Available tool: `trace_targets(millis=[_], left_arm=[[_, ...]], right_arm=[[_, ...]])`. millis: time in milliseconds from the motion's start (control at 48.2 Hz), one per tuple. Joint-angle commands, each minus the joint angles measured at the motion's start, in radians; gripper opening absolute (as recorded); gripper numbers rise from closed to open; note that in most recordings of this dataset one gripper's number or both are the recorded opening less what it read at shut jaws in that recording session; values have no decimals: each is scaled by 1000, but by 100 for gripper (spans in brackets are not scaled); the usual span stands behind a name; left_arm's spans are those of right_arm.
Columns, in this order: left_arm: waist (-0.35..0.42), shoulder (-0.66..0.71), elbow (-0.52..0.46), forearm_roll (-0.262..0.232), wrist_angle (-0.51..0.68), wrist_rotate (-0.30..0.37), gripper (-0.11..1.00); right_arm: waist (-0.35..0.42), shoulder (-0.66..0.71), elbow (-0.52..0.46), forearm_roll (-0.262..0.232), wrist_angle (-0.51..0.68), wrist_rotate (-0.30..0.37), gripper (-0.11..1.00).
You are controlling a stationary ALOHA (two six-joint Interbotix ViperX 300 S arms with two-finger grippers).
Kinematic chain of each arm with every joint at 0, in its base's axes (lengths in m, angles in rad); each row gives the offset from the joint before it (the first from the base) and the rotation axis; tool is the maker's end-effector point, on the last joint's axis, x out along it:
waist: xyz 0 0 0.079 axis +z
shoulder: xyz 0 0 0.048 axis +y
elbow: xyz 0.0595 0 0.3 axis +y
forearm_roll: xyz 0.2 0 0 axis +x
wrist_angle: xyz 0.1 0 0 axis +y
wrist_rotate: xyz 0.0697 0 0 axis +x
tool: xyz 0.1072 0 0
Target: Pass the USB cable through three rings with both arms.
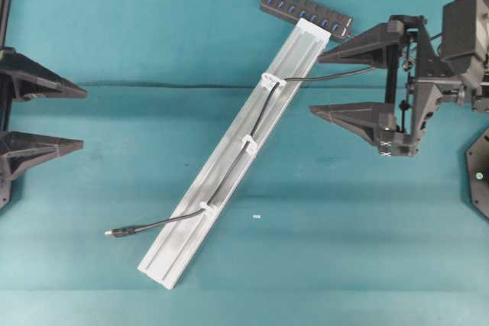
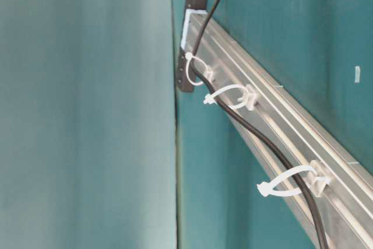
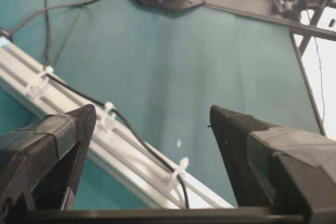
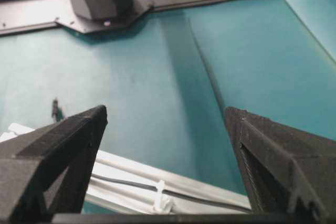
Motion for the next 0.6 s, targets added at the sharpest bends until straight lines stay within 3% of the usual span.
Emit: trace_targets(millis=[0,581], left_arm=[[2,11,-23,3,-6,-5,94],[2,6,-5,3,35,-28,94]], right_arm=[[-17,-5,-3,0,-17,9,93],[-9,-58,66,0,-14,11,93]])
